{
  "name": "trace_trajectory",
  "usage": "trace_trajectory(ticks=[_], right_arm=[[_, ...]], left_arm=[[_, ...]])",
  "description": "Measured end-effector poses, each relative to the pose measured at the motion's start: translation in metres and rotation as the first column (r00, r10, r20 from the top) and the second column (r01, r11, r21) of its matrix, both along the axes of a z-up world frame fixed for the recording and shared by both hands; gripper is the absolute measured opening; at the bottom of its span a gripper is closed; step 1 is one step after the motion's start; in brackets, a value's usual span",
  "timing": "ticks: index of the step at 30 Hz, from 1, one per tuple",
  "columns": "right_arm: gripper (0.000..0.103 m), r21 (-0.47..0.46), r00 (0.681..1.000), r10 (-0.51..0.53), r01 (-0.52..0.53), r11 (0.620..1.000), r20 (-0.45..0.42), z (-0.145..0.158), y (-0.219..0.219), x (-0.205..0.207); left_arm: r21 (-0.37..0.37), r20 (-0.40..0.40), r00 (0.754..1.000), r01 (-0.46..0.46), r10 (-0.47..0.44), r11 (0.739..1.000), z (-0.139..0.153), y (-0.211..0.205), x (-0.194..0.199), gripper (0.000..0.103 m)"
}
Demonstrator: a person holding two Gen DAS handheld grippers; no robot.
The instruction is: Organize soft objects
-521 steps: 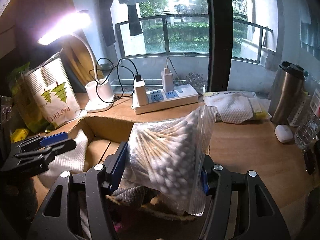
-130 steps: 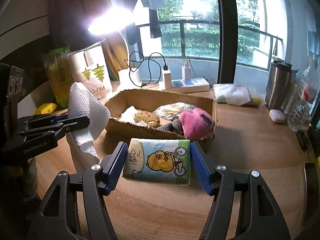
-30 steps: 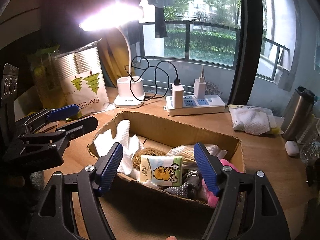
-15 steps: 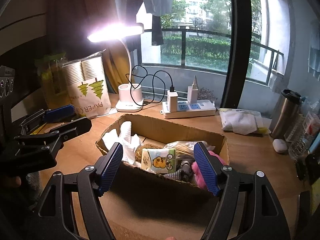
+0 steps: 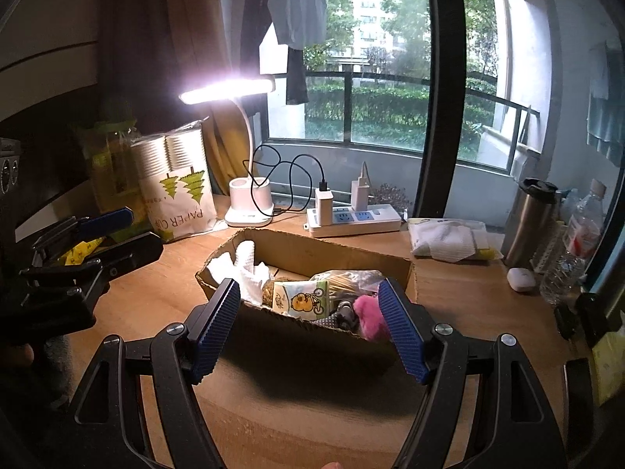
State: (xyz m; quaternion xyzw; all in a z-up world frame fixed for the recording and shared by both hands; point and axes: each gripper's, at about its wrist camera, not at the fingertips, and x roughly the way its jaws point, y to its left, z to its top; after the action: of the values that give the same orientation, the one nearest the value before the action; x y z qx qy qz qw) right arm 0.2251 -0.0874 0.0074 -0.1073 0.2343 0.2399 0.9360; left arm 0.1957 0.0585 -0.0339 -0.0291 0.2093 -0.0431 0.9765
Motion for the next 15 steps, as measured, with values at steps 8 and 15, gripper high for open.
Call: trace_trajectory(ticks=[8, 15], right_arm=[[0.076, 0.009, 0.999, -0.019, 0.018, 1.0, 0.037, 0.01, -0.017, -0.024], [0.076, 0.013, 0.997, -0.038, 0.037, 0.999, 0.074, 0.019, -0.033, -0.05]], left_arm=[[0.009, 0.03, 0.999, 0.013, -0.013, 1.0, 0.011, -0.016, -0.025, 0.074], [0.006, 0.055, 0.998, 0.035, -0.035, 0.999, 0.019, -0.029, -0.047, 0.074]])
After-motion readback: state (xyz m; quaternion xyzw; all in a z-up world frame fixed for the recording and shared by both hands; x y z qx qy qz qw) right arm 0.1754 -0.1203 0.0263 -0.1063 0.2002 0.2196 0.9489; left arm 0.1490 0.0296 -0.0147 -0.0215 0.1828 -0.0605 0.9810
